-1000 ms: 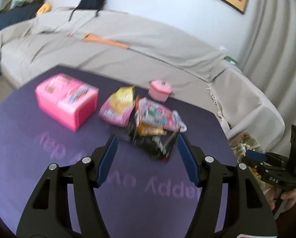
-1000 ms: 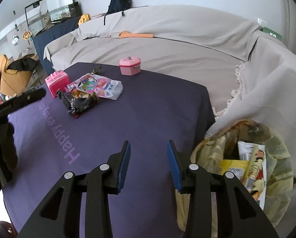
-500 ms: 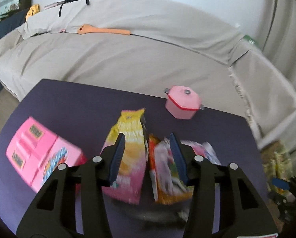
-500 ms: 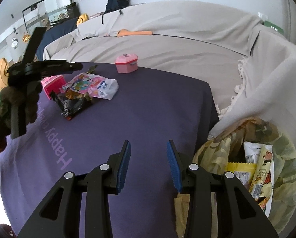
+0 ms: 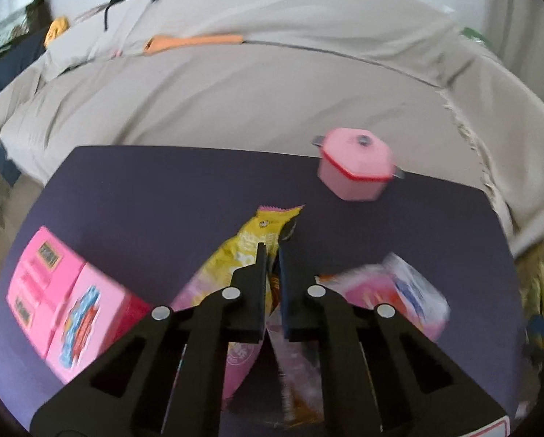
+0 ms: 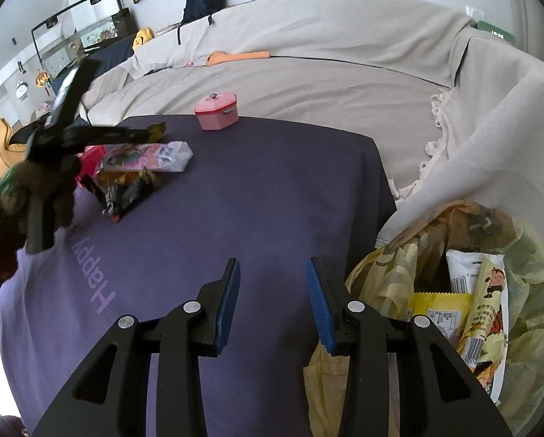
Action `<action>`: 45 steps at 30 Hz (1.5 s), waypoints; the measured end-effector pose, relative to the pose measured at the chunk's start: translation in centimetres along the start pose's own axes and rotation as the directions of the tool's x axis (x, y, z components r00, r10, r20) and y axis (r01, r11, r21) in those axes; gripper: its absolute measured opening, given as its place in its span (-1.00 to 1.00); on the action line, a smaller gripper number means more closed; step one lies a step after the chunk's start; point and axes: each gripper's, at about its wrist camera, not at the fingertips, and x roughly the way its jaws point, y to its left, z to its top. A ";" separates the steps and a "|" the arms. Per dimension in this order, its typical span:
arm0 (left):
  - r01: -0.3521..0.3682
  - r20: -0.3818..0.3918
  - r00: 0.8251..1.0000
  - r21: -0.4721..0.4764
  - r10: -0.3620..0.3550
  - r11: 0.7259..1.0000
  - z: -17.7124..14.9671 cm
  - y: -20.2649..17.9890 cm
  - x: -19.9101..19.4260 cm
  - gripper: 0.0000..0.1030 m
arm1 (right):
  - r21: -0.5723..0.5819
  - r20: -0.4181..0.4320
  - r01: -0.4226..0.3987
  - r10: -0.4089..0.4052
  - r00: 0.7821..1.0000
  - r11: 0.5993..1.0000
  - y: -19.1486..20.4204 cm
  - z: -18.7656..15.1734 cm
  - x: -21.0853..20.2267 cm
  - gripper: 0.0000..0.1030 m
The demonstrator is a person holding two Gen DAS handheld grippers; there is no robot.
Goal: Collect trash
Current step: 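Grasp yellow potato chips bag with left tool while right tool approaches pink tissue pack, then lift chips bag in left tool while right tool grasps pink cartoon tissue pack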
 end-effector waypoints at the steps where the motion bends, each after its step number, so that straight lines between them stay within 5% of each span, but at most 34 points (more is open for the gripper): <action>1: 0.025 0.001 1.000 -0.004 -0.025 1.000 -0.4 0.1 -0.7 -0.94 | 0.000 0.003 -0.003 0.003 1.000 1.000 0.1 0.2 0.0 -0.30; 6: 0.165 0.013 0.986 -0.007 -0.165 0.986 -4.9 0.2 -5.7 -0.94 | -0.016 0.009 -0.031 0.032 0.999 0.999 1.6 1.0 0.0 -0.30; 12: 0.224 0.023 0.974 -0.039 -0.224 0.974 -9.0 1.4 -8.8 -0.88 | -0.054 0.000 -0.072 0.072 0.997 0.996 4.8 1.6 0.3 -0.30; 14: 0.227 0.035 0.974 -0.050 -0.225 0.973 -9.8 2.0 -9.2 -0.50 | -0.065 0.008 -0.081 0.082 0.997 0.995 6.0 1.9 0.2 -0.30; 16: 0.204 0.059 0.978 -0.064 -0.200 0.977 -10.2 2.9 -9.9 -0.32 | -0.068 0.015 -0.086 0.087 0.996 0.994 7.1 2.5 0.2 -0.30; 23: 0.170 0.068 0.984 -0.143 -0.162 0.975 -11.5 6.1 -11.4 -0.20 | 0.130 -0.047 -0.187 0.194 0.980 0.974 8.3 5.4 5.2 -0.26; 32: 0.128 0.054 0.991 -0.152 -0.121 0.980 -13.1 7.0 -11.5 -0.17 | 0.149 -0.090 -0.102 0.116 0.989 0.984 10.0 7.3 10.0 -0.01; 37: 0.148 0.059 0.988 -0.172 -0.140 0.974 -13.6 7.7 -11.7 -0.10 | 0.126 -0.133 -0.116 0.133 0.982 0.985 11.4 8.1 10.9 0.61; 39: 0.153 0.063 0.988 -0.183 -0.144 0.971 -13.8 8.0 -11.9 -0.09 | 0.064 -0.182 -0.099 0.109 0.977 0.993 12.6 8.6 11.6 0.70; 44: 0.165 0.065 0.986 -0.206 -0.155 0.965 -14.5 8.8 -12.4 -0.08 | 0.059 -0.191 -0.067 0.077 0.978 0.996 13.2 9.0 12.1 0.62; 45: 0.169 0.064 0.985 -0.208 -0.159 0.963 -14.7 8.8 -12.4 -0.08 | 0.058 -0.184 -0.055 0.065 0.981 0.997 13.1 9.0 12.0 0.26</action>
